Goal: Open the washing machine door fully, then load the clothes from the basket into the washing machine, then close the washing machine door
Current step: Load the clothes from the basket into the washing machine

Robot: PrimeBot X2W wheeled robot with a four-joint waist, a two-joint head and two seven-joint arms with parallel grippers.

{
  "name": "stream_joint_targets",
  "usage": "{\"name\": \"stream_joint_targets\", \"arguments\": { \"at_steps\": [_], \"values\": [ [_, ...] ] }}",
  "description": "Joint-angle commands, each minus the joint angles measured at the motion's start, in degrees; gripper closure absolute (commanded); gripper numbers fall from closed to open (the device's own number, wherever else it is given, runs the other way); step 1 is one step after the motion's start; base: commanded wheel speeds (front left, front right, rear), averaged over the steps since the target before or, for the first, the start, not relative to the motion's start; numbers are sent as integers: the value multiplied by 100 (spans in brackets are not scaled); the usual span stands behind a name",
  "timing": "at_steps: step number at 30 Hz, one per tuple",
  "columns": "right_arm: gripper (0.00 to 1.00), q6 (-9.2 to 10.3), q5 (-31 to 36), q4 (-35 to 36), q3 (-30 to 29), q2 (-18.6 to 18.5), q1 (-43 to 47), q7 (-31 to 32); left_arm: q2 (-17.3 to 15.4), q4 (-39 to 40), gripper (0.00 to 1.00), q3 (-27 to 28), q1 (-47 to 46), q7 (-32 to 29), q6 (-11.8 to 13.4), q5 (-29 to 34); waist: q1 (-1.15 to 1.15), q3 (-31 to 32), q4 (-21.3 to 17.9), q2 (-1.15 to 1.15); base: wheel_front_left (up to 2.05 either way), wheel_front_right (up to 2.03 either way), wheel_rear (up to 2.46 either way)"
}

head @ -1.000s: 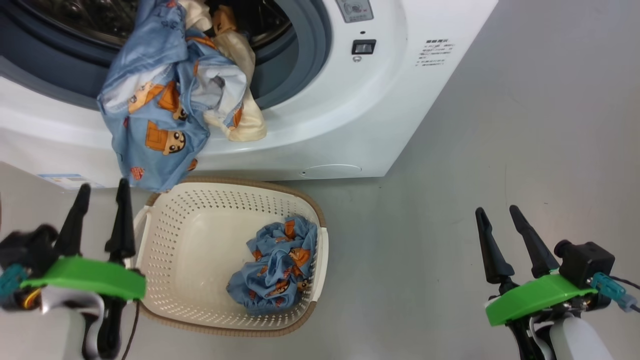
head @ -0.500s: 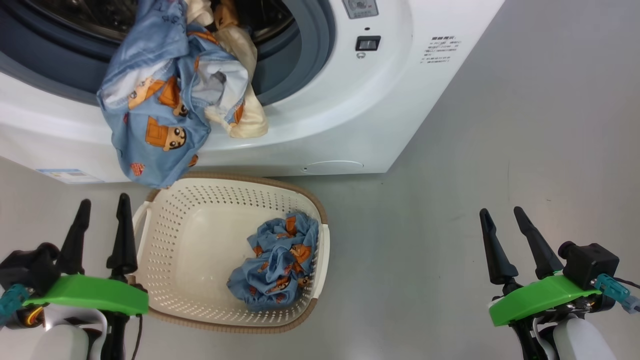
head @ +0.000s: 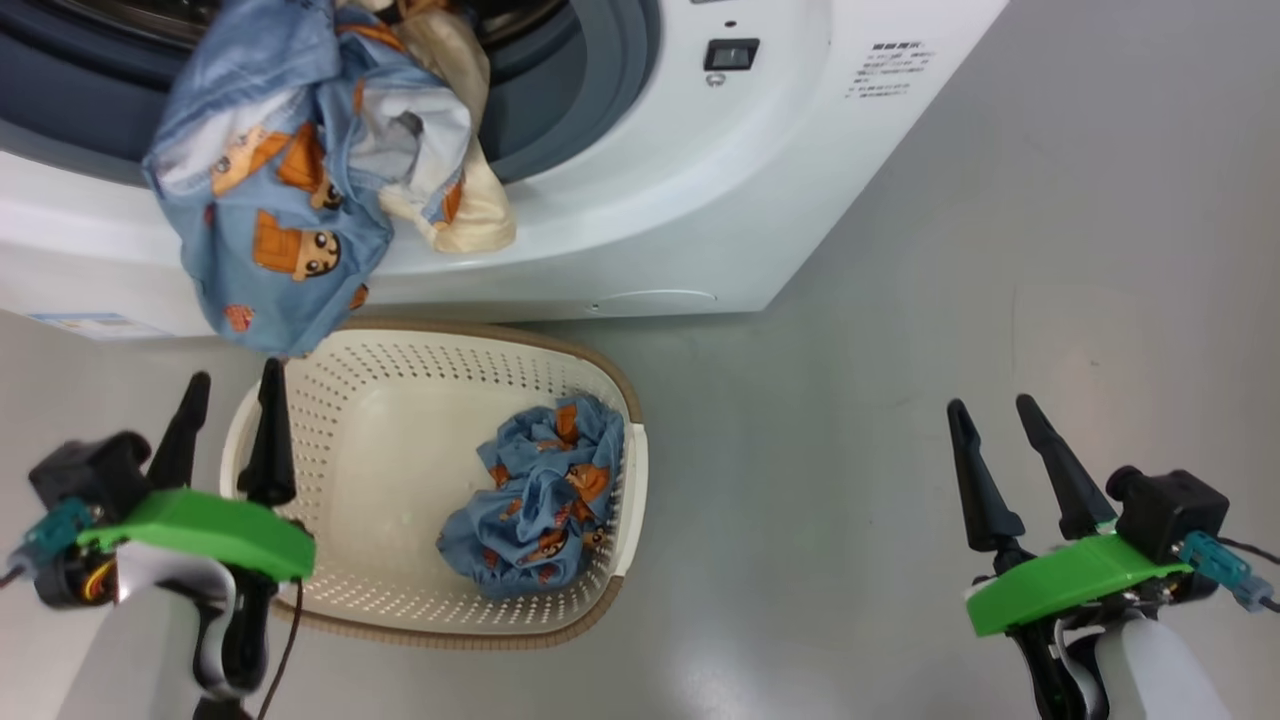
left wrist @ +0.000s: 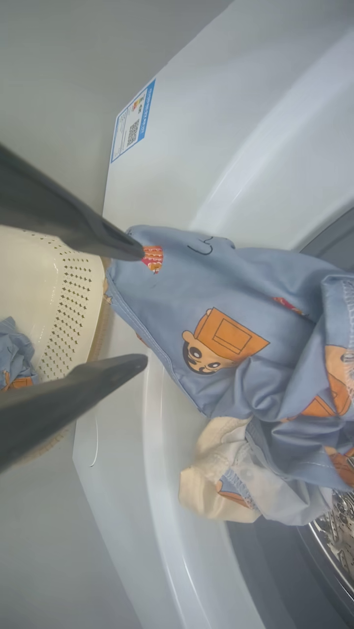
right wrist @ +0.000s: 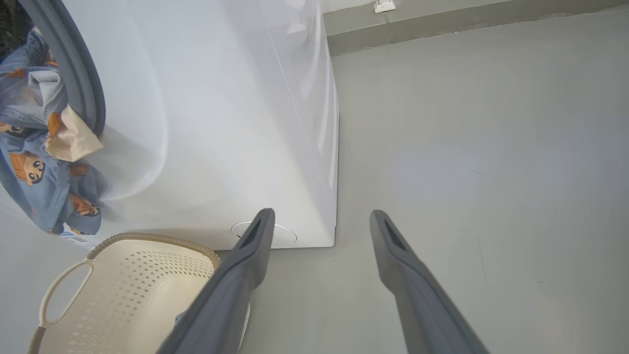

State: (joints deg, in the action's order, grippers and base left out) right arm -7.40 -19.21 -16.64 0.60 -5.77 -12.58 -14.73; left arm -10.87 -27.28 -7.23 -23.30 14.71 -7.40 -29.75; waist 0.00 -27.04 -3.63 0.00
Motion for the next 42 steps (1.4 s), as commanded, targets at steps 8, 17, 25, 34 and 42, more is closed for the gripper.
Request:
{"name": "stream_joint_targets", "arguments": {
  "at_steps": [8,17,25,34,42],
  "values": [
    [0,-9,114,131,228,29,-174,-27,-239,-678,0,-93,-827,29,-9,-206,0,-295,-171,0,0,0,0],
    [0,-9,124,131,339,61,-281,-27,-399,-1503,0,-370,-1640,29,-9,-415,0,-462,-356,0,0,0,0],
    [0,-9,132,151,386,98,-347,-27,-566,-1863,0,-556,-2166,29,-9,-530,0,-616,-463,0,0,0,0],
    [0,-9,144,153,399,140,-428,-27,-682,-2003,73,-830,-2466,29,-9,-719,0,-687,-531,0,0,0,0],
    [0,-9,149,167,327,166,-423,-27,-682,-1826,100,-902,-2390,29,-9,-805,0,-676,-474,0,0,0,0]
  ]
}}
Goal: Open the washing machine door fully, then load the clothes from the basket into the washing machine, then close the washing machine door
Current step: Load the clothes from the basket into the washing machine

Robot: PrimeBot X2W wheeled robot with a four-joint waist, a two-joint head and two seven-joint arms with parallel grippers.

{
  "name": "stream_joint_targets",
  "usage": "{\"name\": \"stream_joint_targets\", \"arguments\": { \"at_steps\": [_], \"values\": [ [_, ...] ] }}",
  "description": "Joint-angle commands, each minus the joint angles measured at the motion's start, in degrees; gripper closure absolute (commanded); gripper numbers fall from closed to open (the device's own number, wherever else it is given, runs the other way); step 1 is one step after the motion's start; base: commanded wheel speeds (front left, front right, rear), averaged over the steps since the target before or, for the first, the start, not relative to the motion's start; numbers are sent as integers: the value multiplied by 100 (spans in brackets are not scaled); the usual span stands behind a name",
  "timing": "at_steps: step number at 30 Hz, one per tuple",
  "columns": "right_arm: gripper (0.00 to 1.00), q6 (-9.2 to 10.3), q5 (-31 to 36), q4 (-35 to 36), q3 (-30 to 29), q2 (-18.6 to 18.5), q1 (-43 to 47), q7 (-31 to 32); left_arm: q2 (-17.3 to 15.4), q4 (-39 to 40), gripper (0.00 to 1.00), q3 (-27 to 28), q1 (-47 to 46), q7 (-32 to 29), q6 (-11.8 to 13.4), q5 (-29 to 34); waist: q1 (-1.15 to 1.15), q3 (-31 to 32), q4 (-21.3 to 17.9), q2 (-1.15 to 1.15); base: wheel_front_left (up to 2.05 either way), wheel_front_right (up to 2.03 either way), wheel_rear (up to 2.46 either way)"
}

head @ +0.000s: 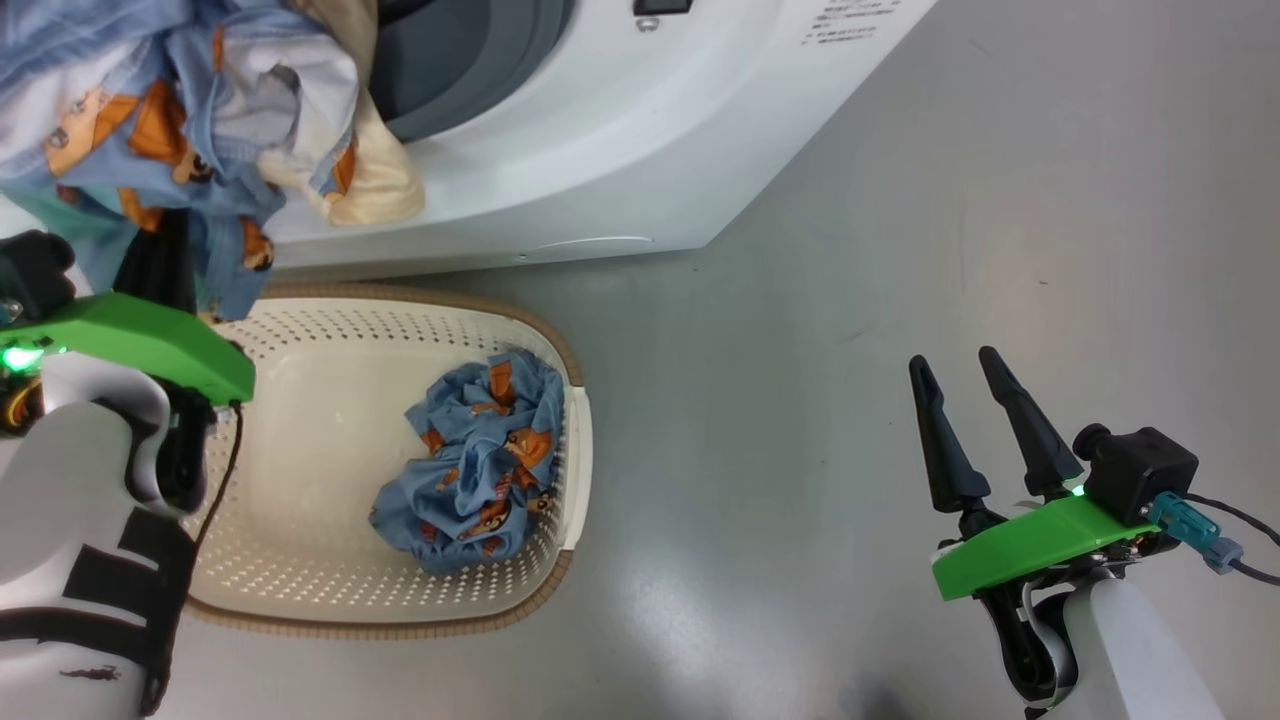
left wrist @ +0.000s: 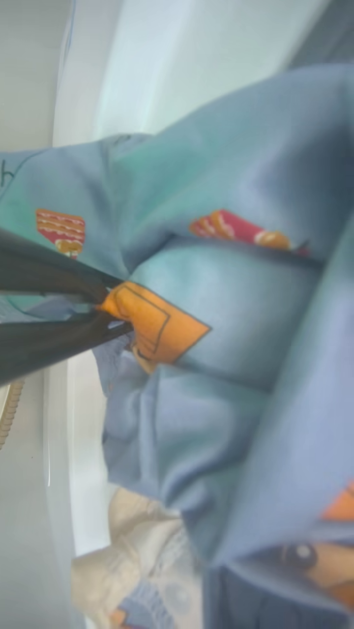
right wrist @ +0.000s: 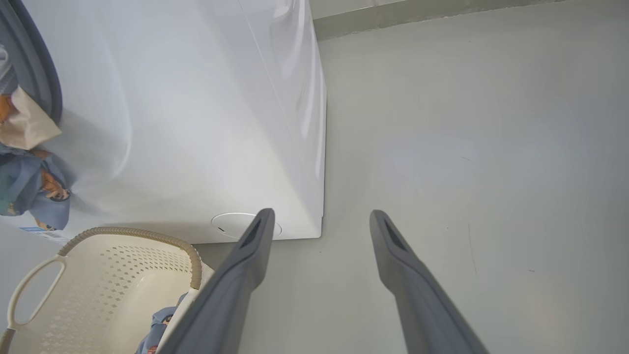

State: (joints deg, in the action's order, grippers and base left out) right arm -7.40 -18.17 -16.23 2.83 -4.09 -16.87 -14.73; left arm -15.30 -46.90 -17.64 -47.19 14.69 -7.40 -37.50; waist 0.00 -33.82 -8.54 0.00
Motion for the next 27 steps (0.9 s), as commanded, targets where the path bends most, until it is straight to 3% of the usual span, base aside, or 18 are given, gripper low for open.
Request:
{"name": "stream_joint_targets", "arguments": {
  "at_steps": [1,12,19,27],
  "values": [
    [0,-9,44,126,97,2,3,-27,-237,208,100,120,39,30,-9,-19,0,6,30,0,0,0,0],
    [0,-9,5,103,86,63,2,-27,-180,1454,100,-262,521,30,-9,-80,0,91,122,0,0,0,0],
    [0,-9,-27,90,126,87,-17,-27,-323,1710,100,-937,40,30,-9,-501,0,95,48,0,0,0,0],
    [0,-9,-74,111,125,109,32,-27,-462,1765,100,-980,-681,31,-9,-1295,0,103,-116,0,0,0,0]
  ]
}}
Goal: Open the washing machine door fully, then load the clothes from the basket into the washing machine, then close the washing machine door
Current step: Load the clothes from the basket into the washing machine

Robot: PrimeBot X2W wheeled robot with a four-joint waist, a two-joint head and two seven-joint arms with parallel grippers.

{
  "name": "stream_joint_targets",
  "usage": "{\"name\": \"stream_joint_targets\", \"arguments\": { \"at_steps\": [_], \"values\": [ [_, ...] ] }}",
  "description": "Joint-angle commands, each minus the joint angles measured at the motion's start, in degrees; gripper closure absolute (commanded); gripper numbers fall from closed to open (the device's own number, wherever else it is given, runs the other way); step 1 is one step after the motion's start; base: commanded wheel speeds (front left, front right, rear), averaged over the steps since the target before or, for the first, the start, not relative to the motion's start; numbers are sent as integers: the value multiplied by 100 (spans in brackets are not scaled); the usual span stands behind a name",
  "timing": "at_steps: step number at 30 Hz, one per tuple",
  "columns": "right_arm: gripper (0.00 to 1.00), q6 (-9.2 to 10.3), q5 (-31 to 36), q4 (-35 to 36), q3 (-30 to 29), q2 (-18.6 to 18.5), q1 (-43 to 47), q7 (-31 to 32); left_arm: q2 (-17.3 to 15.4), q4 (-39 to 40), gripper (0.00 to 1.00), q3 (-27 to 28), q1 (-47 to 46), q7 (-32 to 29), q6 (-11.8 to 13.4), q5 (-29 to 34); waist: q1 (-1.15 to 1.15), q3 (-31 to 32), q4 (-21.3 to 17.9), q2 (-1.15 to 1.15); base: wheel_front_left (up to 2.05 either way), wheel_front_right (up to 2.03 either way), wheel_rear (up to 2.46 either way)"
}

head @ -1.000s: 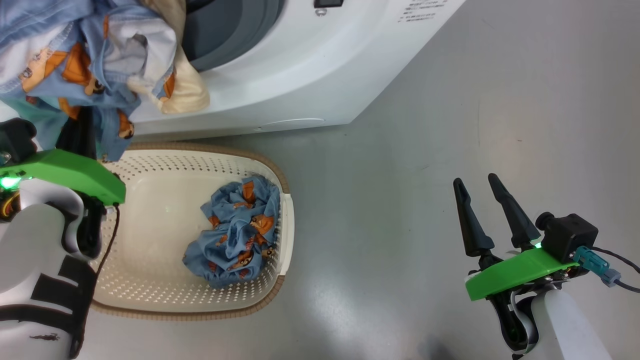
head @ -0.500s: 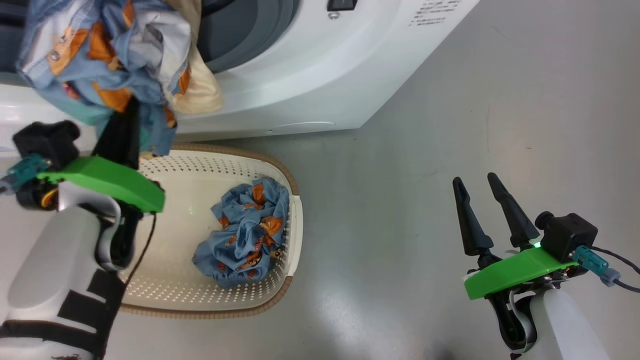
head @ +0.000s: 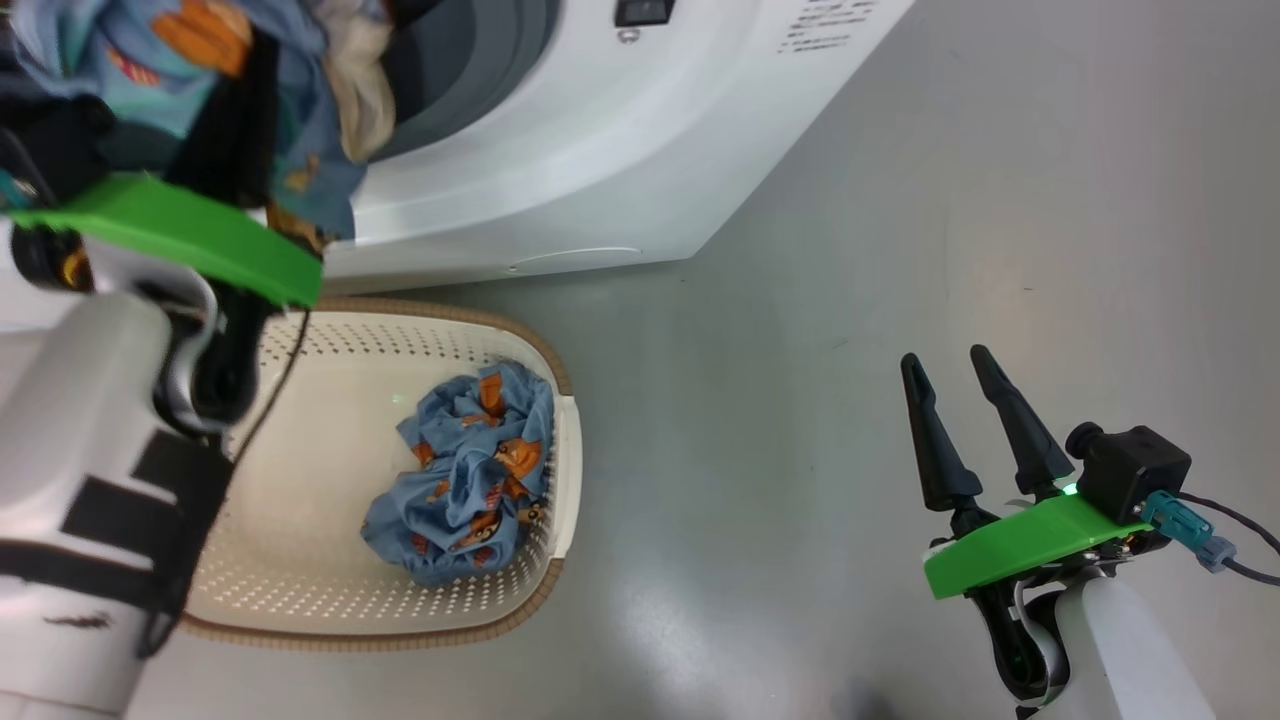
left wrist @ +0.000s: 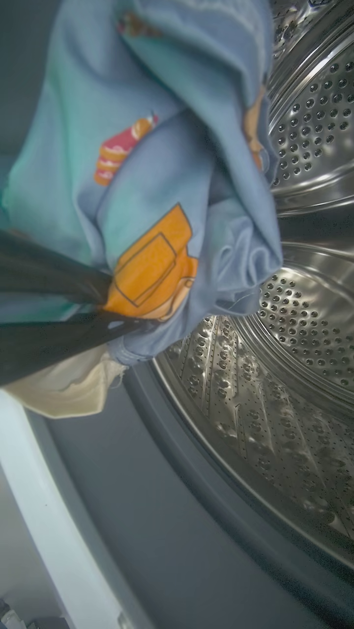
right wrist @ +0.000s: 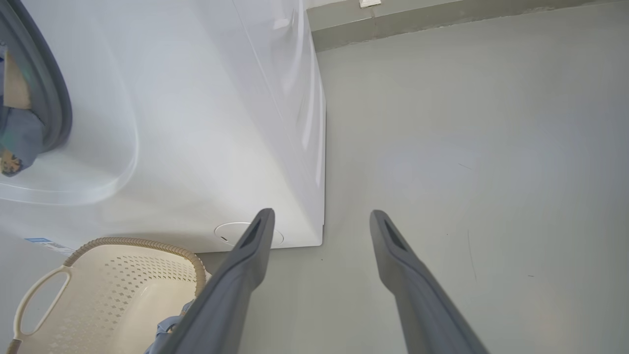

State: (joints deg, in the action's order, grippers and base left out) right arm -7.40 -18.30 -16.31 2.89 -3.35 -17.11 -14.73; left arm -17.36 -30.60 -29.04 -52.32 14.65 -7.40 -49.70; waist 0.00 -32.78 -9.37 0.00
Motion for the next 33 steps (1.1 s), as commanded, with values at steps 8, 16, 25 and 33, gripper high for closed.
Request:
{"name": "stream_joint_targets", "arguments": {
  "at_steps": [8,16,25,33],
  "values": [
    [0,-9,-112,105,211,43,30,-27,-409,-174,100,380,-726,35,-9,-667,0,-25,-195,0,0,0,0],
    [0,-9,-251,116,345,46,-2,-27,-548,-921,100,466,-1335,35,-9,-389,0,-80,-353,0,0,0,0],
    [0,-9,-339,101,459,46,-42,-27,-372,-969,100,1090,-1406,35,-9,808,0,-101,-475,0,0,0,0],
    [0,-9,-355,71,454,46,-7,-27,-333,-1806,0,401,-1429,35,-9,796,0,-15,-469,0,0,0,0]
  ]
}}
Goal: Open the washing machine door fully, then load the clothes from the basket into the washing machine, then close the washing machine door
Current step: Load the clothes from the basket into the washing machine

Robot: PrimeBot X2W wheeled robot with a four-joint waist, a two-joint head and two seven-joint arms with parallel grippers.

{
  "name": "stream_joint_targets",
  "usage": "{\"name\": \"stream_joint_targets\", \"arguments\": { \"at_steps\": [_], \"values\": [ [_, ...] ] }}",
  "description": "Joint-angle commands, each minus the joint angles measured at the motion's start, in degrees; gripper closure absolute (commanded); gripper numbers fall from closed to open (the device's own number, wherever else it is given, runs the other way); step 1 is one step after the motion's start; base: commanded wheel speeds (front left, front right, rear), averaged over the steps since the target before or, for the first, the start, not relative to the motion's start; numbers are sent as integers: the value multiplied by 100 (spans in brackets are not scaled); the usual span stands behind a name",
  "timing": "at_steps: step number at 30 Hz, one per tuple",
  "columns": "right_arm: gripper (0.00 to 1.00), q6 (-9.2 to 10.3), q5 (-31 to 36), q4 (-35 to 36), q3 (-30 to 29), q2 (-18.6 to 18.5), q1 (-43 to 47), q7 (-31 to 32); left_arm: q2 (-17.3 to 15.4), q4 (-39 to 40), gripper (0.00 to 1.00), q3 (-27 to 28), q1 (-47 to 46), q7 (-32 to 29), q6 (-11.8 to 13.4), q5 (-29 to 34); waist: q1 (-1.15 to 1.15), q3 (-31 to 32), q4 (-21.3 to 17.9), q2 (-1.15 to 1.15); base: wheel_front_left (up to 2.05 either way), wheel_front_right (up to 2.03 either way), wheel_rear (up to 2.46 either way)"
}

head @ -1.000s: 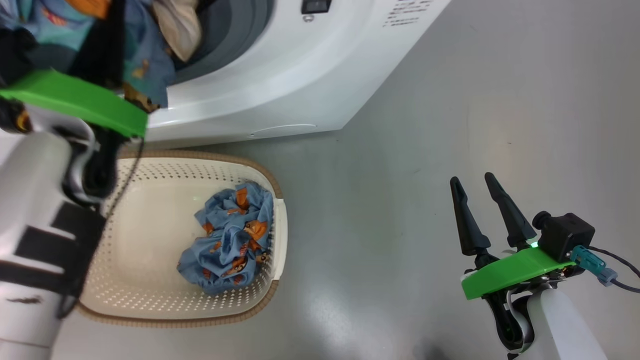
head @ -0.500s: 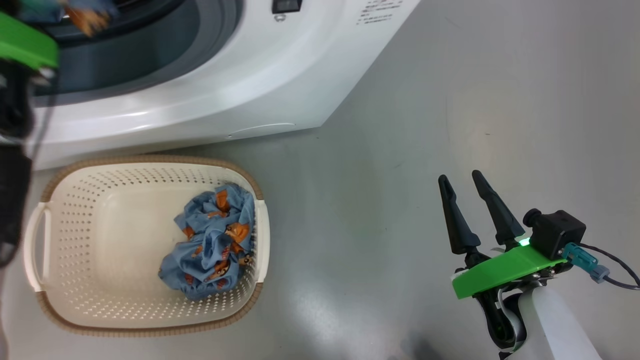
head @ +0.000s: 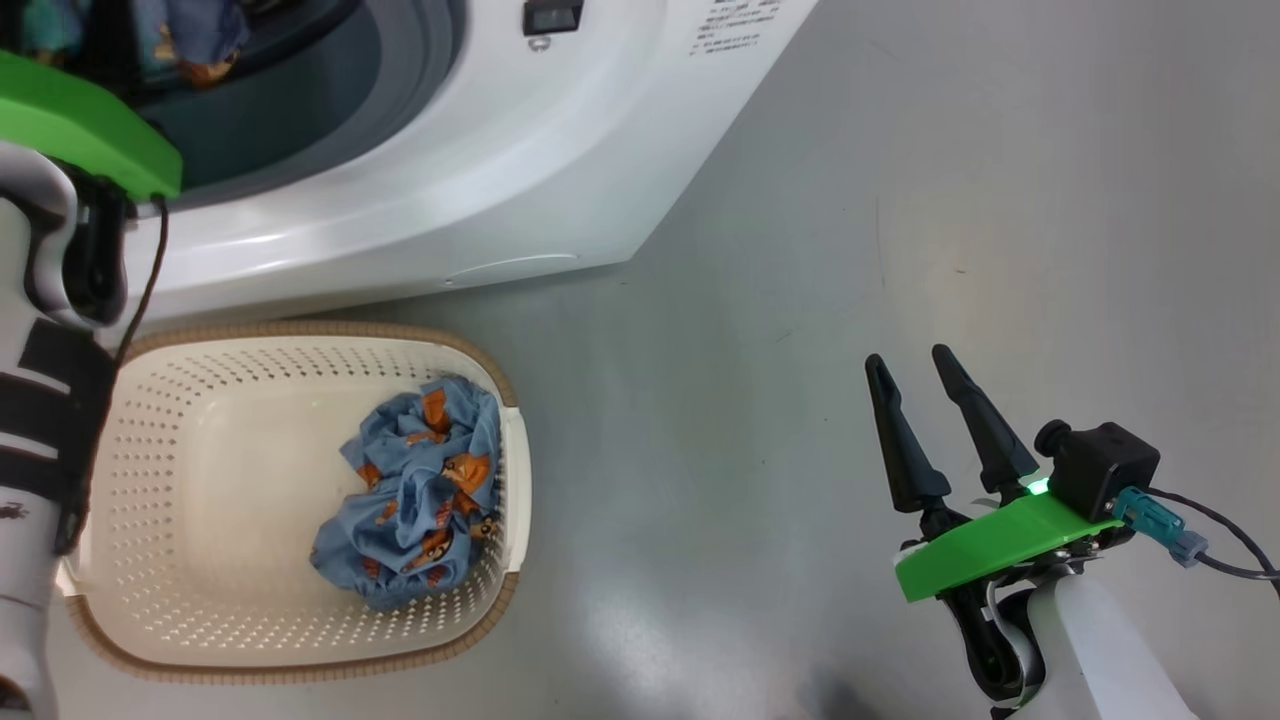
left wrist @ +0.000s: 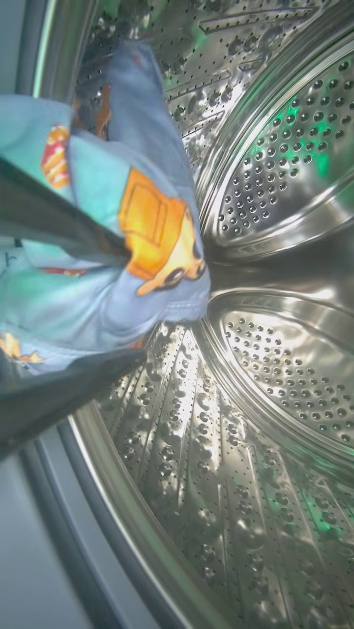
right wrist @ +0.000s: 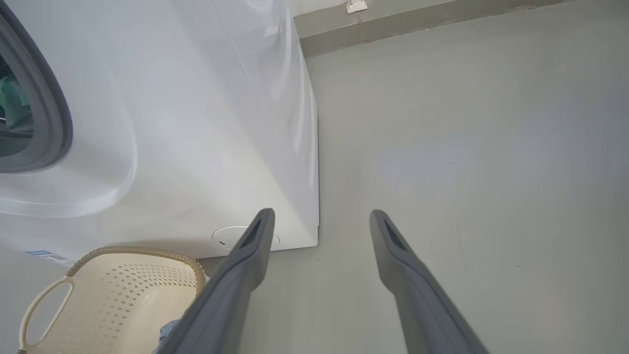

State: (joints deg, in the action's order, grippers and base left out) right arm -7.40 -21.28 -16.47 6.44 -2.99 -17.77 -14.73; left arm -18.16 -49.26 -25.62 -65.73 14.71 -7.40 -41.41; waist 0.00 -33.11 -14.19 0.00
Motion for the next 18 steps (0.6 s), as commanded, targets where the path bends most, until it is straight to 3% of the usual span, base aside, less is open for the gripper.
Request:
{"name": "stream_joint_targets", "arguments": {
  "at_steps": [1,11,18],
  "values": [
    [0,-9,-55,84,96,11,65,-27,-254,12,0,-6,-94,29,-9,-43,0,35,19,0,0,0,0],
    [0,-9,79,27,16,11,163,-27,-152,-79,0,-279,160,29,-9,-13,0,345,216,0,0,0,0],
    [0,-9,172,-33,-70,-7,188,-27,15,258,0,33,658,29,-9,68,0,567,379,0,0,0,0]
  ]
}}
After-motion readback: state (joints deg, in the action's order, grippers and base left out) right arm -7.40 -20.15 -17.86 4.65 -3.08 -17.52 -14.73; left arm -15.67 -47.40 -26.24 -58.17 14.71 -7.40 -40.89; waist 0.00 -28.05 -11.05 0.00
